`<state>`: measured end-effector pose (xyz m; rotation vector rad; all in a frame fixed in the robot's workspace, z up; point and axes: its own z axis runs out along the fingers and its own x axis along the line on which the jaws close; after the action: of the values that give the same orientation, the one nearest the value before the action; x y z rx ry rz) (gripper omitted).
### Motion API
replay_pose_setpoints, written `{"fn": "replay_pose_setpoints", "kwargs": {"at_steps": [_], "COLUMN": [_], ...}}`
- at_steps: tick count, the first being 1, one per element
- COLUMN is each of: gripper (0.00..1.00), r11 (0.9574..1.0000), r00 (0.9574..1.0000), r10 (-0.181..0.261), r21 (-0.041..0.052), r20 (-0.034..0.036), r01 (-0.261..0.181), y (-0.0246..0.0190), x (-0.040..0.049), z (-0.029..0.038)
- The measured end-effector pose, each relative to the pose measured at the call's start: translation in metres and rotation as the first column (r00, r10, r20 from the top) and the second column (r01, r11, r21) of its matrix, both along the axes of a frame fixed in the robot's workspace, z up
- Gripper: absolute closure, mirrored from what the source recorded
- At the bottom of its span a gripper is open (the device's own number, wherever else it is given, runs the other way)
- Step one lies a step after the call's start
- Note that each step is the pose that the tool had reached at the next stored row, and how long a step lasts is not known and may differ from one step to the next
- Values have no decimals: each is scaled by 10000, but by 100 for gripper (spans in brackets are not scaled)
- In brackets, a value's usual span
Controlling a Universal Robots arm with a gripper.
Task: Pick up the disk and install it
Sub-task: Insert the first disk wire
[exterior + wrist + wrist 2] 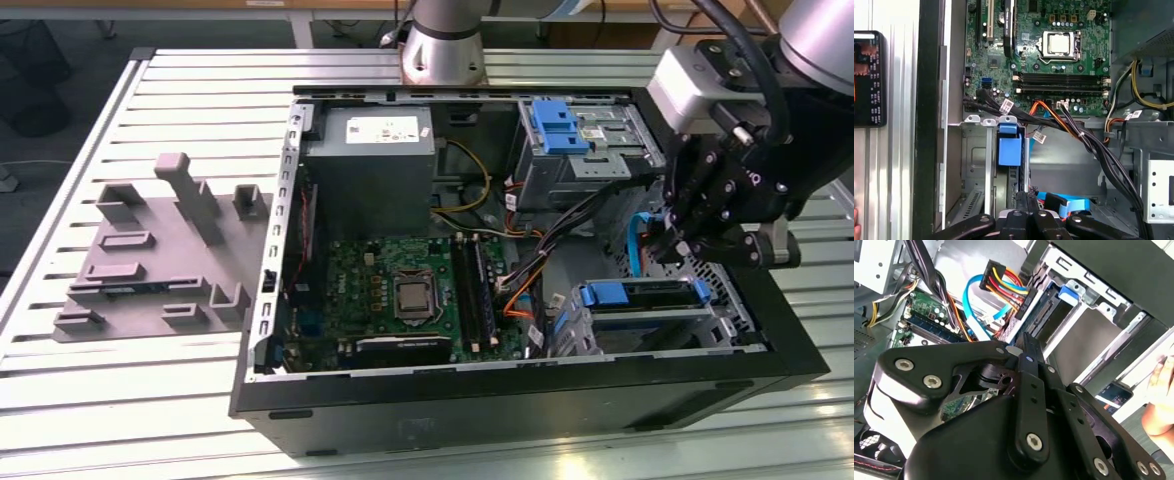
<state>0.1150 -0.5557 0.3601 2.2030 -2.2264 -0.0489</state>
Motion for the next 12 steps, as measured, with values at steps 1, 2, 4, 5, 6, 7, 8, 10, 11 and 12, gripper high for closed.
{"fn": "replay_pose_setpoints", "kwargs": {"at_steps": [1, 2, 4, 5, 6, 7, 8, 10, 11, 12], "gripper": [89, 89, 89, 89, 89, 89, 89, 89, 89, 89], "r11": [10000, 10000, 10000, 10000, 10000, 10000, 10000, 10000, 10000, 10000], "r00": [10000, 10000, 10000, 10000, 10000, 10000, 10000, 10000, 10000, 10000], "r10": [0, 0, 1, 0, 0, -1, 0, 0, 0, 0], "r21": [1, 1, 2, 1, 1, 1, 0, 2, 1, 0], "r20": [0, 0, 0, 0, 0, 0, 0, 0, 0, 0], "r01": [0, 0, -1, 0, 0, 1, 0, 0, 0, 0], "y": [8, 16, 29, 34, 37, 37, 40, 43, 43, 43], "x": [10, 19, 36, 42, 44, 44, 45, 45, 45, 45], "z": [-1, 0, -1, -1, -1, -1, 0, -1, -1, 2]}}
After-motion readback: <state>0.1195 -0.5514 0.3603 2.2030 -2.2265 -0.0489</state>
